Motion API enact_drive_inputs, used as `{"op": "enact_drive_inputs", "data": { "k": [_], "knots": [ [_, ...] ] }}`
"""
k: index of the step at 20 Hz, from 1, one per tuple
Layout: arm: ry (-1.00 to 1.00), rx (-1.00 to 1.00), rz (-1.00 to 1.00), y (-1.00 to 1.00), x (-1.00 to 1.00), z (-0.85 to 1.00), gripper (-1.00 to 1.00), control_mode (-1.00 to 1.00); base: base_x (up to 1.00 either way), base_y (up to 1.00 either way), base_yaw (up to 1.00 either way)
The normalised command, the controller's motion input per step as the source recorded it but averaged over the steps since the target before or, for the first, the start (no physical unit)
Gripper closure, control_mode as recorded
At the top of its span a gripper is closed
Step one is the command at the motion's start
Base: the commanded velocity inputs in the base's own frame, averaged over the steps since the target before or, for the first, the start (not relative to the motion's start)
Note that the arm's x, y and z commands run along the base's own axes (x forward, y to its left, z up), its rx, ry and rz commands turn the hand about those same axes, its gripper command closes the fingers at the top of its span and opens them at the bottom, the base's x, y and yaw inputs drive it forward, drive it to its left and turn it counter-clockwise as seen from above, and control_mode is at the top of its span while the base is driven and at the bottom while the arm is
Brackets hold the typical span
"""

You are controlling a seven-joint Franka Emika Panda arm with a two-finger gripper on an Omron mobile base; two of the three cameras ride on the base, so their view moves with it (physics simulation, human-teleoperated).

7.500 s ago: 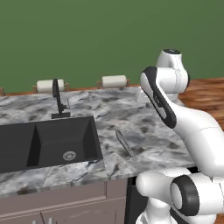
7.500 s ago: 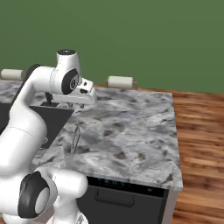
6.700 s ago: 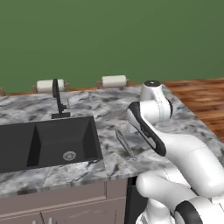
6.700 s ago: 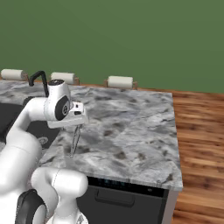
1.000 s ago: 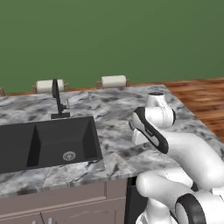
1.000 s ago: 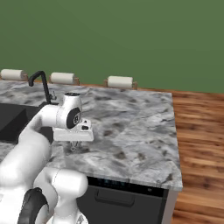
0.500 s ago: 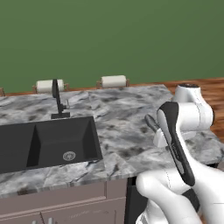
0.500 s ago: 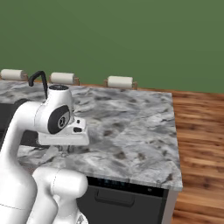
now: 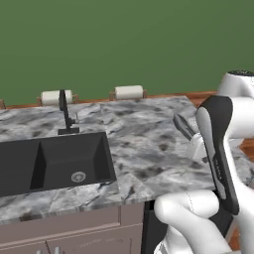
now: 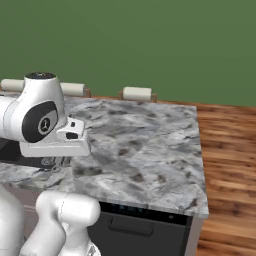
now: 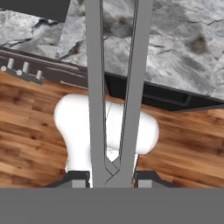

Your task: Pick up the tongs from the counter and place them near the plate next to the oven.

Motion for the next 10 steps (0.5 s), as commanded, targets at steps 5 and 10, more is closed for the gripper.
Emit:
{"op": "enact_drive_inputs", "data": {
  "k": [5, 10],
  "knots": [
    [0.0, 0.0, -0.03, 0.0, 0.06, 0.22, 1.0, -1.0, 0.0, 0.0, 0.0],
    [0.0, 0.0, 0.0, 0.0, 0.0, 0.0, 1.0, -1.0, 0.0, 0.0, 0.0]
  ]
}}
